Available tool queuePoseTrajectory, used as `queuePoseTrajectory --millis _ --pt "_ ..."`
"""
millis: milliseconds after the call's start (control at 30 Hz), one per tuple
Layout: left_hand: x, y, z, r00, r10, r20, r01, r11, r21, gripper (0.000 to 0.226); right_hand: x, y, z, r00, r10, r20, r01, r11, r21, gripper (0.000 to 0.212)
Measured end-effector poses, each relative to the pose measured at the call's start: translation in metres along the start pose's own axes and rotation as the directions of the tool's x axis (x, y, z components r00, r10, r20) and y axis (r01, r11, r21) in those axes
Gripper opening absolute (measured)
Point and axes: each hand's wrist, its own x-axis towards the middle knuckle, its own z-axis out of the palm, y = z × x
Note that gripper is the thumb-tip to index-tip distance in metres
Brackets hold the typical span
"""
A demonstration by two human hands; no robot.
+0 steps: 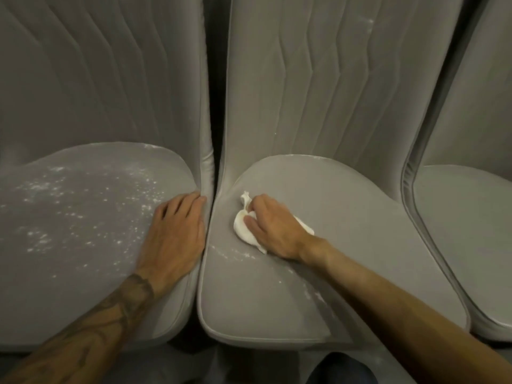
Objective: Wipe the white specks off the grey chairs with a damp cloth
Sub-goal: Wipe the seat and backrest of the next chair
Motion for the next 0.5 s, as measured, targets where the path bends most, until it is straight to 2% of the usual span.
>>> queuePoseTrajectory --millis 33,100,167,233,267,400,500 --pt "0.001 0.0 0.001 1.0 0.002 -0.002 -0.002 1.0 0.002 0.055 0.001 0.011 -0.007 1.0 0.016 0.0 -0.016 1.0 -0.014 0.023" --pt "0.001 0.001 0.001 1.0 0.006 0.0 -0.006 1.0 0.008 0.054 0.004 0.038 -0.027 0.986 0.168 -0.015 -0.169 0.984 -0.056 0.026" --pt "0.001 0.001 0.002 1.0 0.006 -0.006 -0.006 1.0 0.017 0.052 -0.001 0.057 -0.039 0.929 0.354 -0.107 -0.362 0.929 -0.075 0.028" --pt "0.001 0.002 0.003 1.0 0.001 -0.015 0.0 1.0 0.021 0.051 -0.007 0.046 -0.032 0.88 0.434 -0.194 -0.458 0.883 -0.101 0.028" --pt "0.001 0.003 0.003 1.0 -0.002 -0.017 0.002 1.0 0.021 0.051 -0.012 0.028 -0.023 0.884 0.419 -0.204 -0.443 0.893 -0.084 0.028" --pt "0.0 0.001 0.004 1.0 -0.002 -0.007 0.002 1.0 0.019 0.052 -0.032 -0.036 0.006 0.974 0.195 -0.119 -0.192 0.981 0.036 0.026" --pt "0.0 0.002 0.003 1.0 -0.002 -0.007 0.003 1.0 0.01 0.052 -0.032 -0.015 -0.014 0.978 0.2 -0.067 -0.201 0.98 -0.006 0.026"
